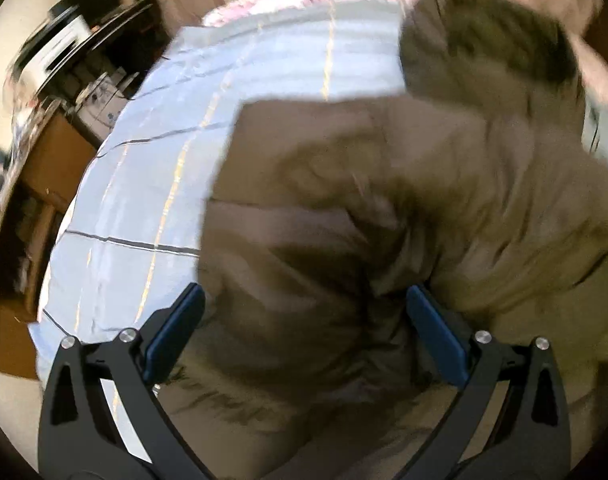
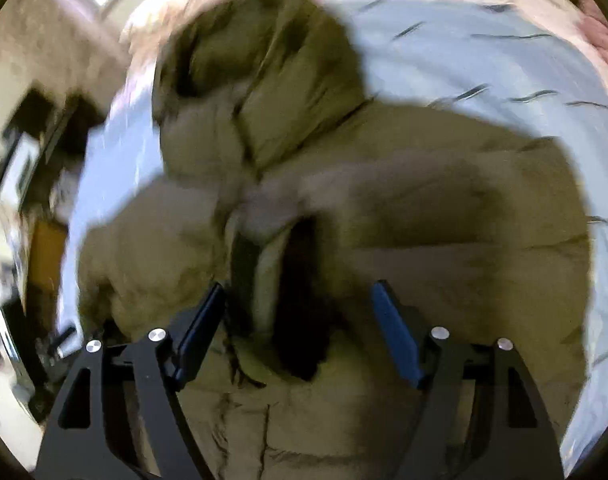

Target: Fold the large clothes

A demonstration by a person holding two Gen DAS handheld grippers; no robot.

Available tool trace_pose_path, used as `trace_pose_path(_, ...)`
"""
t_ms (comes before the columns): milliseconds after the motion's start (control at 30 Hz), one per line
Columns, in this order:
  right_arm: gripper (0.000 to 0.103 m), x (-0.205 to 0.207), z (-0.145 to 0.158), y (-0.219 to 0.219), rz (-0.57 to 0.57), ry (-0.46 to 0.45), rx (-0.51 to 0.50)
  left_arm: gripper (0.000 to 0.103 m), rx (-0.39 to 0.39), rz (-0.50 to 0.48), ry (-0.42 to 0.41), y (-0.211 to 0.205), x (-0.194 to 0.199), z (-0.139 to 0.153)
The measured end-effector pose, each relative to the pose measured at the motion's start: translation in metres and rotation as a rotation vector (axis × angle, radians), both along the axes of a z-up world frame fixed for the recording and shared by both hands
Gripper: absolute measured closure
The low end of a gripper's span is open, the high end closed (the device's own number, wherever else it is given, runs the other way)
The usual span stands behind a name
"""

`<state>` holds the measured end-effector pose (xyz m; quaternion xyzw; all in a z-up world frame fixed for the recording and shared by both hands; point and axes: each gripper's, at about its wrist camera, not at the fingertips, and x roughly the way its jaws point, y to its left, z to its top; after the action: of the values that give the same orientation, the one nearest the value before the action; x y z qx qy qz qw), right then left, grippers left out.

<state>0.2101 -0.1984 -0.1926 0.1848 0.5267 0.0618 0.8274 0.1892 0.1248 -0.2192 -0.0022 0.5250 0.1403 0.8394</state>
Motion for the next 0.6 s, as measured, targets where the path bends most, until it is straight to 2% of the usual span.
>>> trace_pose_path(33,0.027,-0.009,0.017,-0.009,-0.039,-0.081,-0.008,0.002,-0.023,0.014,-0.025,0.005,-0.001,0.008)
trace_pose_path(100,0.027,-0.022,0.038,-0.013,-0.043,-0.191,-0.007,0.002,-0.07,0.028,-0.05,0.012,-0.002,0.016)
trace_pose_path(200,0.027,-0.025,0.043,0.007,0.049,-0.218,0.048,0.002,-0.054,0.034,0.004,0.012,0.002,0.006)
trace_pose_path(333,0.03,-0.015,0.013,0.062,0.196,-0.155,-0.085,0.002,-0.045,0.045,0.105,0.018,0.006,-0.023)
trace_pose_path(433,0.03,-0.006,-0.025,0.082,0.222,-0.043,-0.192,0.002,-0.067,0.066,0.146,0.029,0.004,-0.039)
trace_pose_path(500,0.029,-0.002,-0.052,0.079,0.204,0.046,-0.167,0.002,-0.08,0.063,0.161,0.032,0.005,-0.048)
trace_pose_path(600,0.028,-0.001,-0.066,0.066,0.18,0.069,-0.091,0.002,-0.05,0.034,0.172,0.027,0.006,-0.049)
